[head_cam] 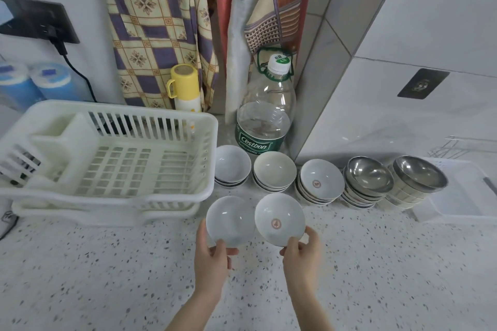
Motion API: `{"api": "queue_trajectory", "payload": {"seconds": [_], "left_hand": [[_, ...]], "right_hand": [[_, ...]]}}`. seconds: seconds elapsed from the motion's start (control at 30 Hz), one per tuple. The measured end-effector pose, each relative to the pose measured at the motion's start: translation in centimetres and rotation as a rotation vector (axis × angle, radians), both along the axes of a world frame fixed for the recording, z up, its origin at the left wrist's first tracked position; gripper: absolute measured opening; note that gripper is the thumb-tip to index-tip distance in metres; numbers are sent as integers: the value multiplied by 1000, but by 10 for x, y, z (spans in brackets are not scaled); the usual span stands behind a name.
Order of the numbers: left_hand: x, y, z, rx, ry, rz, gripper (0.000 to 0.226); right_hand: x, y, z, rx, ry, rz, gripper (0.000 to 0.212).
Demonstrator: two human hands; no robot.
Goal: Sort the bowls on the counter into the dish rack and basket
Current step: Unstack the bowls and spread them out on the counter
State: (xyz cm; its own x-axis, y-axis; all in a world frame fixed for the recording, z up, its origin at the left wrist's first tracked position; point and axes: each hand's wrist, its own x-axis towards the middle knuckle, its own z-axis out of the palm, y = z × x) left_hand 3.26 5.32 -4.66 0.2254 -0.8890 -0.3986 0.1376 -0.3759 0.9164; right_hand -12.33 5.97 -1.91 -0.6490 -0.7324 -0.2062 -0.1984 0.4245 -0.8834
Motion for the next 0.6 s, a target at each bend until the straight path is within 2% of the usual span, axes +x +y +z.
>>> {"api": "queue_trajectory", "payload": {"seconds": [0.6], "left_hand": [[13, -24, -3, 82, 9, -36, 62]], "right_hand": [[-5, -14, -20, 136, -53, 44, 39]]}}
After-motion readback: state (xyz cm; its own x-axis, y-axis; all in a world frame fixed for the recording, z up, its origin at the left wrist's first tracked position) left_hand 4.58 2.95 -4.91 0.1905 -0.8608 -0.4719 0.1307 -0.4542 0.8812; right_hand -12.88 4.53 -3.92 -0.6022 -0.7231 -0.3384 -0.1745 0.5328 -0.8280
